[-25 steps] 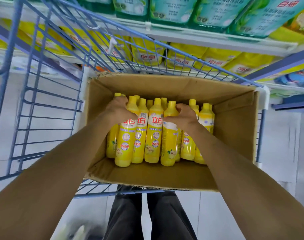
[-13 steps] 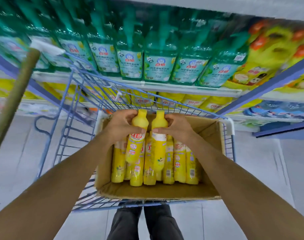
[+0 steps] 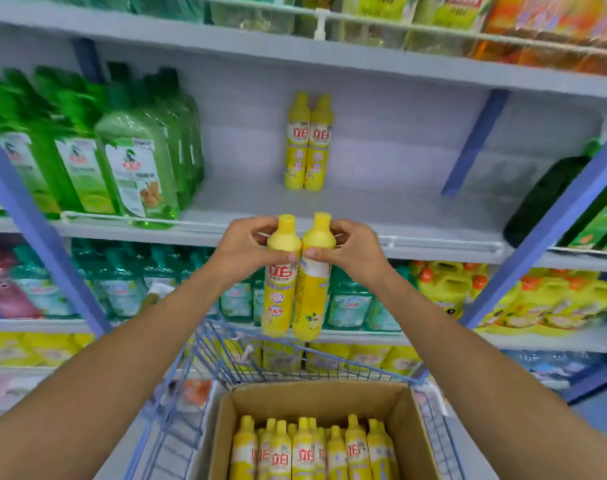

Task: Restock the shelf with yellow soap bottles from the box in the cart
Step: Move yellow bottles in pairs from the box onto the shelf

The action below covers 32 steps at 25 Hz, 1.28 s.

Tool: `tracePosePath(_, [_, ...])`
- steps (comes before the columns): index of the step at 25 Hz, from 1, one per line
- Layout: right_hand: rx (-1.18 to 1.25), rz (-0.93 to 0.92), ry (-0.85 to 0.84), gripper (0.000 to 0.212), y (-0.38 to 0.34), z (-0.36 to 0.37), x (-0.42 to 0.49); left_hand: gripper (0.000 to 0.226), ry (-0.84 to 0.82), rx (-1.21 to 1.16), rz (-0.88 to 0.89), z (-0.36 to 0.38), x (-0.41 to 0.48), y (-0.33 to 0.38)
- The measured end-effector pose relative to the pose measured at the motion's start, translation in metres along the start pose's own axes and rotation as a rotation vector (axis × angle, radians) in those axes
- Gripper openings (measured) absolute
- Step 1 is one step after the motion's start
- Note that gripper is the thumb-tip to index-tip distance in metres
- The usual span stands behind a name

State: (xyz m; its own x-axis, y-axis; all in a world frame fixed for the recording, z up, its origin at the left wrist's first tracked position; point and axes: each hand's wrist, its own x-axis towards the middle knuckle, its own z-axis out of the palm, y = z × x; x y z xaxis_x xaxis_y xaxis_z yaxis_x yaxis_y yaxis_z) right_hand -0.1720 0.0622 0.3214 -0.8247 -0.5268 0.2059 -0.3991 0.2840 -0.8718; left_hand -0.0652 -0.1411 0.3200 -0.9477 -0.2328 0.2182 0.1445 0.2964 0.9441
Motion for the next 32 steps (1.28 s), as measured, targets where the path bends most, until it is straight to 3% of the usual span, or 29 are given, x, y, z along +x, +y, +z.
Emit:
tracePosePath(6, [0.027, -0.182, 0.132, 0.036, -0.075, -0.028, 0.064, 0.048, 0.1, 0.015, 0.168, -0.03, 0.065, 0.075])
tracePosePath(13, [-0.007, -0.234, 0.23, 0.055, -0.087, -0.057, 0.132, 0.056, 0.193, 0.067, 0.216, -0.03, 0.137, 0.103])
tracePosePath(22, [-0.032, -0.161, 0.33, 0.08, -0.025, -0.046, 0.165, 0.051, 0.272, 0.058, 0.149, 0.003, 0.176, 0.053])
tracePosePath(27, [0.169, -0.12, 0.173, 0.049, 0.004, -0.035, 0.147, 0.05, 0.161, -0.065, 0.091, 0.002, 0.169, 0.021])
tracePosePath(29, [0.233, -0.082, 0.098, 0.048, 0.03, -0.026, 0.138, 0.053, 0.121, -0.092, 0.058, 0.005, 0.164, 0.0])
tracePosePath(32, [0.296, -0.053, 0.119, 0.05, 0.052, -0.018, 0.133, 0.059, 0.125, -0.147, 0.013, 0.015, 0.154, -0.025])
